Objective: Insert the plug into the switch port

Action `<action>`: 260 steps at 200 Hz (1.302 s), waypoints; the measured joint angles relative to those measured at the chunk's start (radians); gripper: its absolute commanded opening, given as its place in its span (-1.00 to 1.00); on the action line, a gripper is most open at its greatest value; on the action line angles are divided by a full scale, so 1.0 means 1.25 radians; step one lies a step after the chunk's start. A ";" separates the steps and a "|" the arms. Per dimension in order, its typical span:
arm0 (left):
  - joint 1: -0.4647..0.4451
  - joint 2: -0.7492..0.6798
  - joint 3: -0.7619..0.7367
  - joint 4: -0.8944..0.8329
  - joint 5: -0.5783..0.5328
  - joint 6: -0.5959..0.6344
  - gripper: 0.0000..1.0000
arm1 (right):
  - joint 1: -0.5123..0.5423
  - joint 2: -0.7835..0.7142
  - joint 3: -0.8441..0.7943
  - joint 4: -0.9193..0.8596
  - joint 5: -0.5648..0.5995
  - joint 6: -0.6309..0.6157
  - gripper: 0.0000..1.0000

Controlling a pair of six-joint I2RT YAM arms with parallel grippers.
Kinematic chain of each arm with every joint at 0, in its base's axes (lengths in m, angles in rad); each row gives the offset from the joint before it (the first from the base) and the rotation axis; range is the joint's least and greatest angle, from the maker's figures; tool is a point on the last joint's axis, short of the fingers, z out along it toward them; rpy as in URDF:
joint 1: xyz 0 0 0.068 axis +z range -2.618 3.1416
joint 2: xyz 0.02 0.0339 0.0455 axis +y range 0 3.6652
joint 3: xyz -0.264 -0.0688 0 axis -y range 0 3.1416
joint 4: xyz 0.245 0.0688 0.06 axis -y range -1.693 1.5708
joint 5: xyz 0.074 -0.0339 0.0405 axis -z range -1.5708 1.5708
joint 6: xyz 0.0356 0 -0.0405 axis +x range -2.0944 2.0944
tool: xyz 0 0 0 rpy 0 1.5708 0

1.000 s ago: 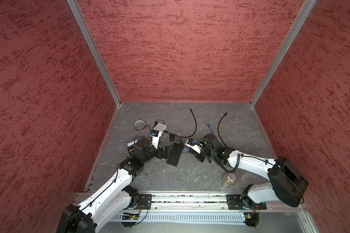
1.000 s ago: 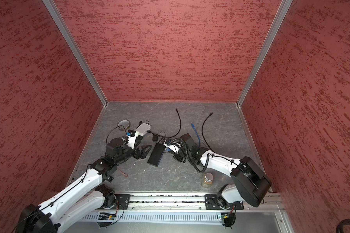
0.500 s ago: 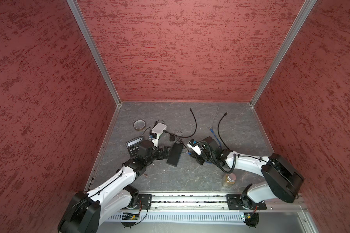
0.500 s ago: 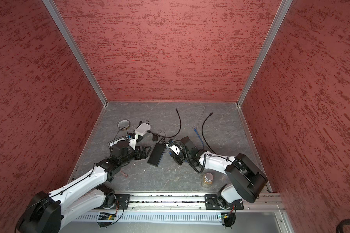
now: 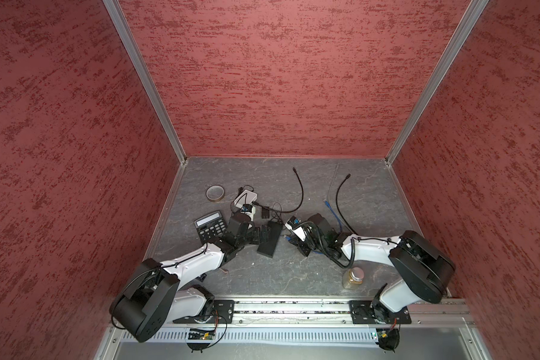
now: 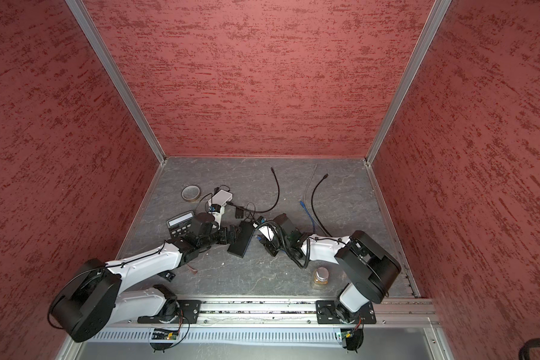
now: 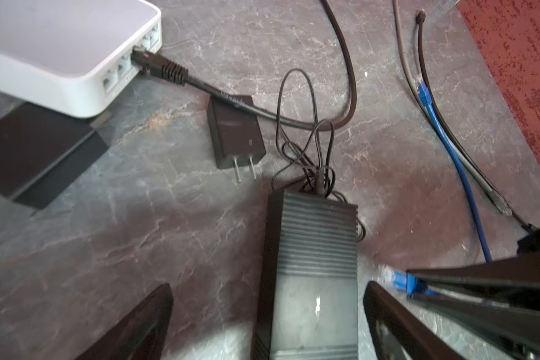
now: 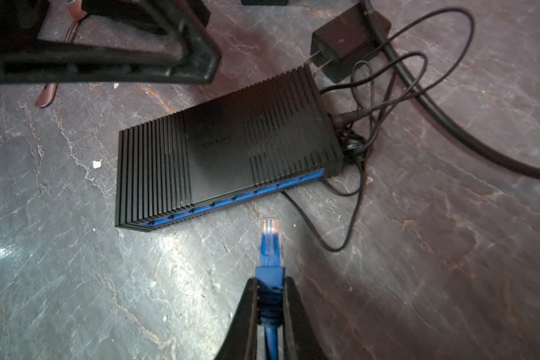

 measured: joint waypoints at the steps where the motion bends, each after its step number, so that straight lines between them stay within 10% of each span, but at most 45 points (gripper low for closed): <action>1: 0.000 0.002 0.001 0.001 0.000 0.000 0.90 | 0.000 0.001 0.000 0.000 0.000 0.000 -0.91; 260: -0.019 0.208 0.054 0.156 0.063 -0.006 0.80 | 0.035 0.063 0.023 0.050 0.042 -0.001 -0.90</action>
